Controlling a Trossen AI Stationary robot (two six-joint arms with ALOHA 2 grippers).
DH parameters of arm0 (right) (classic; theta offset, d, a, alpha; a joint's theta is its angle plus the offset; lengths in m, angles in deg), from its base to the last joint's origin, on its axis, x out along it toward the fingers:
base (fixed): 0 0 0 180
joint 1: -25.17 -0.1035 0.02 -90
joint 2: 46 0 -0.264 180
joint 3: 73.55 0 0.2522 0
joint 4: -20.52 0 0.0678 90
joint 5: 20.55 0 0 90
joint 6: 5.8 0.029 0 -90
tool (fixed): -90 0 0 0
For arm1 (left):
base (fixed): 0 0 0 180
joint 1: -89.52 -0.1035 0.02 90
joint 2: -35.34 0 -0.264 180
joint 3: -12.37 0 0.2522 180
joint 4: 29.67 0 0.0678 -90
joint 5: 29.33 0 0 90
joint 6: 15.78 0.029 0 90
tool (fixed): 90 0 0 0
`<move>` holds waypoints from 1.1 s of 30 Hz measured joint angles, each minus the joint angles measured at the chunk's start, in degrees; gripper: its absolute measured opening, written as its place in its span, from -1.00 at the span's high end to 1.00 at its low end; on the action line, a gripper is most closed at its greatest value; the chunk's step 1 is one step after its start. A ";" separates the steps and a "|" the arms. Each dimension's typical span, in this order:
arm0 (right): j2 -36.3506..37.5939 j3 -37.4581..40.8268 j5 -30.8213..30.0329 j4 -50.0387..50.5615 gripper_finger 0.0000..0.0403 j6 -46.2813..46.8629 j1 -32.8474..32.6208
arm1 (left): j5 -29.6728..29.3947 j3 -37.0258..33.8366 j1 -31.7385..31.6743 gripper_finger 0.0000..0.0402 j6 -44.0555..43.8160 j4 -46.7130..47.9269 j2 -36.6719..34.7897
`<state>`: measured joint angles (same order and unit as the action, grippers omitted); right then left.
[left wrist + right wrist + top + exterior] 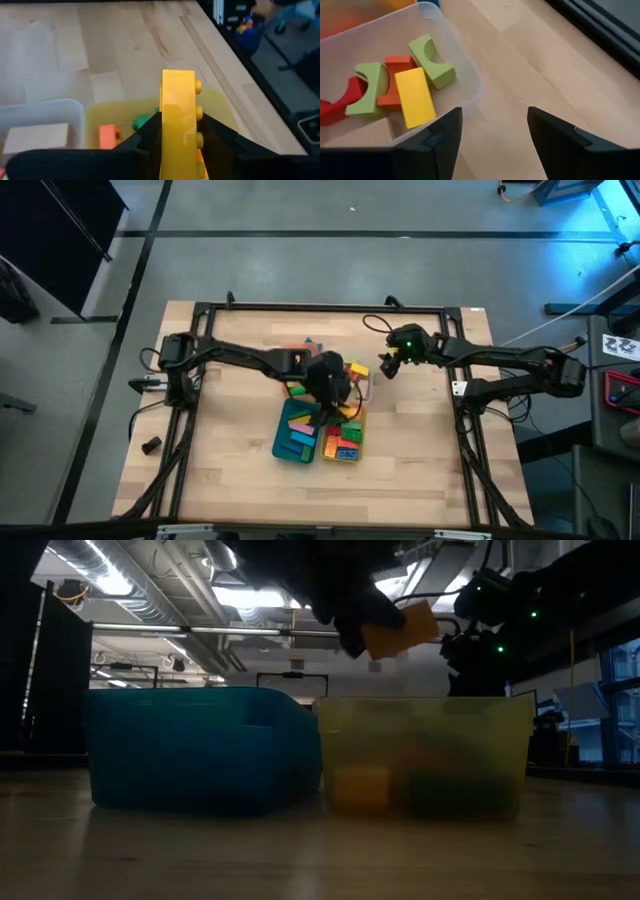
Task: Sort blocks by size
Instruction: Put the yellow game piece into the yellow bin, then put the blue arch block into the transparent bin
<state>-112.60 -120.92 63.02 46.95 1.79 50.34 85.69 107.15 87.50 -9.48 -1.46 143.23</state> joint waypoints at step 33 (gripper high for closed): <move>-0.07 -0.02 1.11 -2.19 -0.12 2.85 -0.07 | -13.80 2.33 -27.19 0.19 9.37 12.46 -6.51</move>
<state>-112.67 -120.94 64.12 44.75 4.64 50.28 71.89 109.48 60.31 -0.11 11.00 136.72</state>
